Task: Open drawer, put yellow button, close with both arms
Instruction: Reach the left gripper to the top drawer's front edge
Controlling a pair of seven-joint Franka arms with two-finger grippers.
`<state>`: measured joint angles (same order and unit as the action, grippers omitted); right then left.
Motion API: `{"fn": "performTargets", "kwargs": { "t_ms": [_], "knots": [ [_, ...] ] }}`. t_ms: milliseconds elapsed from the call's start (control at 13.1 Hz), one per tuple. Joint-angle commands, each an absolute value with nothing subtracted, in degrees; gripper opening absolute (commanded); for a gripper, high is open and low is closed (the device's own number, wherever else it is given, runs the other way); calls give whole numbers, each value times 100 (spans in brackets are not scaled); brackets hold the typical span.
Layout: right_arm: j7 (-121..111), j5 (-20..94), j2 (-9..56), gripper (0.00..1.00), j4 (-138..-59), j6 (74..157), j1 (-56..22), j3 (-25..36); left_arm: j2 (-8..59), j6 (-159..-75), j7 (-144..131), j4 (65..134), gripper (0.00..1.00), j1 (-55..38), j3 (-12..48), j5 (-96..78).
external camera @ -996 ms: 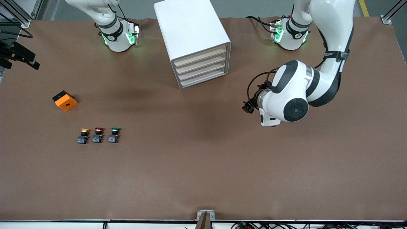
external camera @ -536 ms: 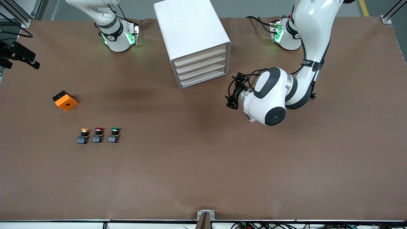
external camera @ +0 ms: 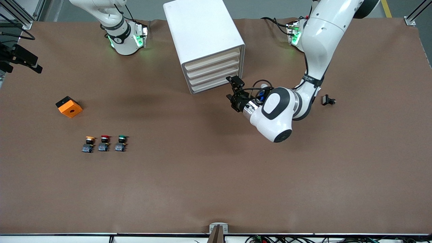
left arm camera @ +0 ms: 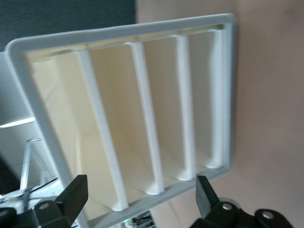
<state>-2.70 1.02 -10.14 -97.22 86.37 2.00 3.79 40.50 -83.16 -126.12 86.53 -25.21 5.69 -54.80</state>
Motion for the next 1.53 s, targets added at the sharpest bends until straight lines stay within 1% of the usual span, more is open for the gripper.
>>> {"fn": "performTargets", "kwargs": {
  "t_ms": [0, 306, 383, 460, 536, 613, 690, 766, 843, 919, 996, 1149, 1226, 1302, 1456],
  "knots": [
    [-325, 62, -1169, 100, -9853, 8622, 255, 352, 4227, -8007, -12980, 8525, 100, -2566, 554, -5730],
    [-325, 62, -1169, 100, -9844, 8675, 246, 352, 4430, -7998, -13367, 8517, 100, -2882, 589, -5994],
    [-325, 62, -1169, 100, -9835, 8675, 246, 352, 4438, -7928, -13455, 8517, 98, -2944, 589, -6020],
    [-325, 62, -1169, 100, -9826, 8675, 237, 343, 4465, -7823, -13491, 8517, 94, -2988, 589, -6038],
    [-325, 62, -1169, 100, -9817, 8692, 237, 334, 4474, -7709, -13509, 8517, 83, -3075, 589, -6073],
    [-325, 62, -1169, 100, -9817, 8701, 237, 334, 4508, -7621, -13509, 8517, 80, -3111, 589, -6073],
    [-325, 53, -1169, 100, -9809, 8727, 229, 334, 4526, -7490, -13509, 8517, 80, -3190, 589, -6073],
    [-334, 53, -1169, 100, -9809, 8745, 237, 334, 4526, -7297, -13509, 8508, 75, -3269, 589, -6056],
    [-343, 18, -1160, 100, -9800, 8754, 229, 334, 4526, -7251, -13509, 8508, 59, -3278, 589, -6056],
    [-343, -69, -1160, 100, -9791, 8763, 202, 325, 4526, -7251, -13491, 8508, 53, -3278, 589, -6056],
    [-395, -114, -1160, 100, -9782, 8771, 133, 334, 4526, -7251, -13474, 8508, 51, -3270, 589, -6056],
    [-475, -158, -1160, 100, -9782, 8789, 105, 343, 4535, -7251, -13430, 8508, 24, -3278, 589, -6047],
    [-475, -158, -1160, 100, -9782, 8789, 105, 343, 4535, -7251, -13430, 8508, 15, -3270, 589, -6038],
    [-475, -158, -1160, 100, -9782, 8789, 105, 343, 4535, -7251, -13430, 8508, 1, -3243, 580, -6029],
    [-475, -150, -1169, 100, -9782, 8789, 97, 334, 4553, -7251, -13395, 8499, 0, -3243, 580, -6029]
  ]
}}
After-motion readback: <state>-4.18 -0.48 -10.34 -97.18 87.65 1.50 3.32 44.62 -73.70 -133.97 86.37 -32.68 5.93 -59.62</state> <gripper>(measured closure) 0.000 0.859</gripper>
